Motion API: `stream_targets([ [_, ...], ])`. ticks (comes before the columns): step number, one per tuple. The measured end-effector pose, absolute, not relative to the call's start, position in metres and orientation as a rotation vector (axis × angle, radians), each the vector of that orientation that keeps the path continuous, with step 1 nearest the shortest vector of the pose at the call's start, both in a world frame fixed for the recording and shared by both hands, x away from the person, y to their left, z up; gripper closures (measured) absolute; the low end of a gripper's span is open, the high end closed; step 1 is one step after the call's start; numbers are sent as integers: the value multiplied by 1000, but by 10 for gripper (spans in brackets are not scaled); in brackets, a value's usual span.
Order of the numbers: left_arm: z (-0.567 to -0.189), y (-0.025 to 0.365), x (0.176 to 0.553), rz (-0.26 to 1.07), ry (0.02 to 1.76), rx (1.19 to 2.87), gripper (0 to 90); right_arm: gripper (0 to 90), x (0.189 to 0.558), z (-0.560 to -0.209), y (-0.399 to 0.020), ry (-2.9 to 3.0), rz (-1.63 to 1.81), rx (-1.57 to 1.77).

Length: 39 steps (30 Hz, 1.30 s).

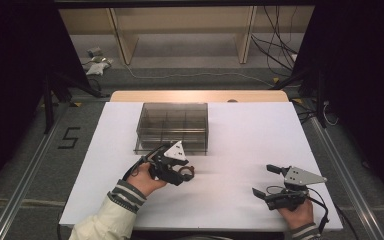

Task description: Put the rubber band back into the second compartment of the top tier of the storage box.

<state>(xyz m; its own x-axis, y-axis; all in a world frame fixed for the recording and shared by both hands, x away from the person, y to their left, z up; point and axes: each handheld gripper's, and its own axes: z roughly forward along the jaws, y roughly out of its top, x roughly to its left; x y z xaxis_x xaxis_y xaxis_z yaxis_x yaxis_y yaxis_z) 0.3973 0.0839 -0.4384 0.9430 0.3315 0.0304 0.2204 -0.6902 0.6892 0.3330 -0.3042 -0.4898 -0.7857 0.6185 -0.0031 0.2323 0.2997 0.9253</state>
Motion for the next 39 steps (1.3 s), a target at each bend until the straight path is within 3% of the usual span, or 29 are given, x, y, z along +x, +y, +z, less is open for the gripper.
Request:
stream_targets([
  [39,-476,69,405,191,556,2440,600,35,332,-490,-303,2226,1477,754],
])
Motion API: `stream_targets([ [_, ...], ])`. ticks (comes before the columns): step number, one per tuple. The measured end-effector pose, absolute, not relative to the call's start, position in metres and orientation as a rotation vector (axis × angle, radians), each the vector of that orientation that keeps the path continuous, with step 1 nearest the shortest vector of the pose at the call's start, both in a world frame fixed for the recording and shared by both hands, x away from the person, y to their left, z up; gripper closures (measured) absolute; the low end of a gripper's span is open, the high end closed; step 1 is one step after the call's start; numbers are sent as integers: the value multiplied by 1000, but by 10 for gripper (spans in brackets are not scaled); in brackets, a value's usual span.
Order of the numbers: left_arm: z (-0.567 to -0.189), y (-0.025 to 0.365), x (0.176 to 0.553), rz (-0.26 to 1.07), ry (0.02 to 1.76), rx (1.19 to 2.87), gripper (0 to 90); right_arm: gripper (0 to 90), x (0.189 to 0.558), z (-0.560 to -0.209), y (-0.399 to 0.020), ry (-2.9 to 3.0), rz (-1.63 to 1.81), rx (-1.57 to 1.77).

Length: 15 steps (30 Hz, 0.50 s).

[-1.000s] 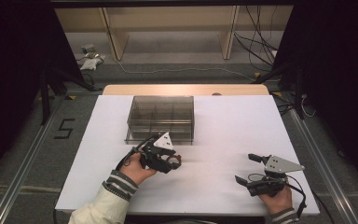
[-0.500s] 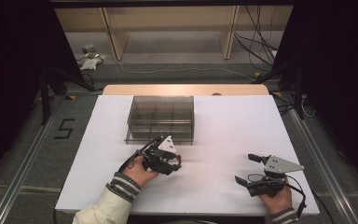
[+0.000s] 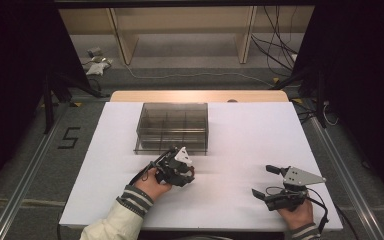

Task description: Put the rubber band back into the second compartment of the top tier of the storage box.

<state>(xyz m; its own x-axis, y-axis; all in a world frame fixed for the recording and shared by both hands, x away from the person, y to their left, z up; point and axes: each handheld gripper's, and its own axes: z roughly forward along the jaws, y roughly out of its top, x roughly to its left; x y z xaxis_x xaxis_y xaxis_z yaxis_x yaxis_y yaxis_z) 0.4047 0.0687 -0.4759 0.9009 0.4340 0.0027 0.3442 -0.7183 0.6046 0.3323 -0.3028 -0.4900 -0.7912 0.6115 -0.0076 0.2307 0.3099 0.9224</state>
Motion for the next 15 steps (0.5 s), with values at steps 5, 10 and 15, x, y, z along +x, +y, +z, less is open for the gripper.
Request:
stream_targets([
  [5,-478,67,406,212,584,2459,635,35,332,-490,-303,2228,1474,751],
  [10,-481,66,406,207,599,2475,638,36,332,-490,-302,2227,1474,750],
  [15,-481,66,406,187,590,2486,684,36,332,-490,-302,2228,1472,748],
])
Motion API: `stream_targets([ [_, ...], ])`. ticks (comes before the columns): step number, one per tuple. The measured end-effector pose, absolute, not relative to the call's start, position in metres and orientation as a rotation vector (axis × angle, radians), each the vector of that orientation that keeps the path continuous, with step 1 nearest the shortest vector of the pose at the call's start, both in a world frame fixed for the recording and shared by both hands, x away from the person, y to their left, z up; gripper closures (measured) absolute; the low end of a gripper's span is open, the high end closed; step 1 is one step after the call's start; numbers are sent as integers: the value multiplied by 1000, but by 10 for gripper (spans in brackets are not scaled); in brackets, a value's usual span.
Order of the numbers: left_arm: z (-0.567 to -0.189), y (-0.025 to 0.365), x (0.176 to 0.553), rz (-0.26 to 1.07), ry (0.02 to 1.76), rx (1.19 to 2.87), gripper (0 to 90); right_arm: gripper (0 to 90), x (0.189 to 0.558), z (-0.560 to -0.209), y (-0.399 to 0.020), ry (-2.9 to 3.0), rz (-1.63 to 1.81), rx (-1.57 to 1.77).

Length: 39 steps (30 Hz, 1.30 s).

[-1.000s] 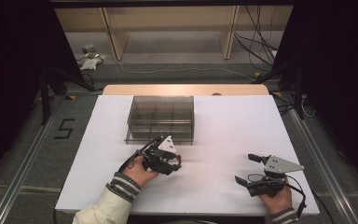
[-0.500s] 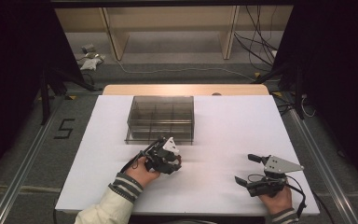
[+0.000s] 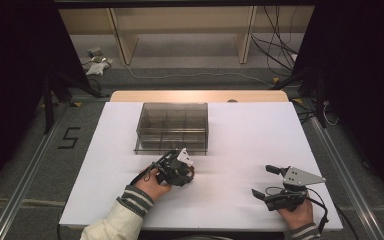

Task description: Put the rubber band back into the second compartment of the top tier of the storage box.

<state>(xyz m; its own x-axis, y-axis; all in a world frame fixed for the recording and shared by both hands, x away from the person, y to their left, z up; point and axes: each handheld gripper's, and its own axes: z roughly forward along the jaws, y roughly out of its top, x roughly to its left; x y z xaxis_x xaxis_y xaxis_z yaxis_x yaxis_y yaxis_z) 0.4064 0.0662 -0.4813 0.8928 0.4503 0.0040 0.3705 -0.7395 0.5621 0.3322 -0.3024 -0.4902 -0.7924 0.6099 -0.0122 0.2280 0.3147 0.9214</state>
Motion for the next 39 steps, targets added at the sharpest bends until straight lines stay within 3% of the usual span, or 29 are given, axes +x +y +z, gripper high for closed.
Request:
stream_targets([
  [8,-479,67,406,201,599,2493,835,36,332,-490,-302,2229,1470,747],
  [39,-441,77,390,145,516,2388,843,37,333,-490,-302,2230,1469,752],
])
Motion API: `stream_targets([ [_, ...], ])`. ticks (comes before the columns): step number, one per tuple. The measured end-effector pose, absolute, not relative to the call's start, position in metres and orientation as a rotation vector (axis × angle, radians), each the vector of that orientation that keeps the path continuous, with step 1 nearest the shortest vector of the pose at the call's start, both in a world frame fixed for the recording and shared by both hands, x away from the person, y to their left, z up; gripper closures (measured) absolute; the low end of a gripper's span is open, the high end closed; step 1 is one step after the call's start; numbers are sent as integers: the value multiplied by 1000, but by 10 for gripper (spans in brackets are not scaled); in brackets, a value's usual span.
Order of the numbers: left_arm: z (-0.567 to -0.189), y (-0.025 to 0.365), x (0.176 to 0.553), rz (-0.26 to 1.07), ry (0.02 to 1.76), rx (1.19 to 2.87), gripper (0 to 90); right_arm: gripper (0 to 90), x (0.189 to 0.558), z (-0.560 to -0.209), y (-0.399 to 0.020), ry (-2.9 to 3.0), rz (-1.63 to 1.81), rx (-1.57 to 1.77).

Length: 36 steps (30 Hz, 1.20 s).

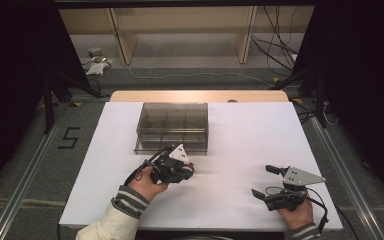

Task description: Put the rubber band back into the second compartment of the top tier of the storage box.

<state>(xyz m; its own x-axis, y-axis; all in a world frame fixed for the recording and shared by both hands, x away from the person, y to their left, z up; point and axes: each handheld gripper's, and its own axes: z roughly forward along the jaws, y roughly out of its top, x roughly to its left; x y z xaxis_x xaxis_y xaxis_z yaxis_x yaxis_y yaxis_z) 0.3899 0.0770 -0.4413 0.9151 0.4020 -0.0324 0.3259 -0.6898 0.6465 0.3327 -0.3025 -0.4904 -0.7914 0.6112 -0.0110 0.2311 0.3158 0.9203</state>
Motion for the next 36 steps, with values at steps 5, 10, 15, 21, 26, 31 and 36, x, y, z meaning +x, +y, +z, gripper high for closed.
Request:
stream_targets([
  [5,-436,79,388,149,513,2371,843,36,333,-490,-302,2228,1471,751],
  [10,-433,81,386,155,506,2367,843,36,332,-490,-302,2229,1470,750],
  [15,-431,81,385,156,498,2364,843,36,332,-491,-302,2230,1466,747],
  [21,-428,82,383,163,483,2359,843,36,332,-491,-302,2232,1465,748],
  [26,-424,82,380,173,440,2367,842,37,332,-491,-302,2230,1466,745],
  [31,-420,84,379,159,418,2372,842,37,333,-491,-302,2230,1465,744],
  [36,-416,87,379,136,418,2357,840,37,332,-490,-302,2231,1465,747],
])
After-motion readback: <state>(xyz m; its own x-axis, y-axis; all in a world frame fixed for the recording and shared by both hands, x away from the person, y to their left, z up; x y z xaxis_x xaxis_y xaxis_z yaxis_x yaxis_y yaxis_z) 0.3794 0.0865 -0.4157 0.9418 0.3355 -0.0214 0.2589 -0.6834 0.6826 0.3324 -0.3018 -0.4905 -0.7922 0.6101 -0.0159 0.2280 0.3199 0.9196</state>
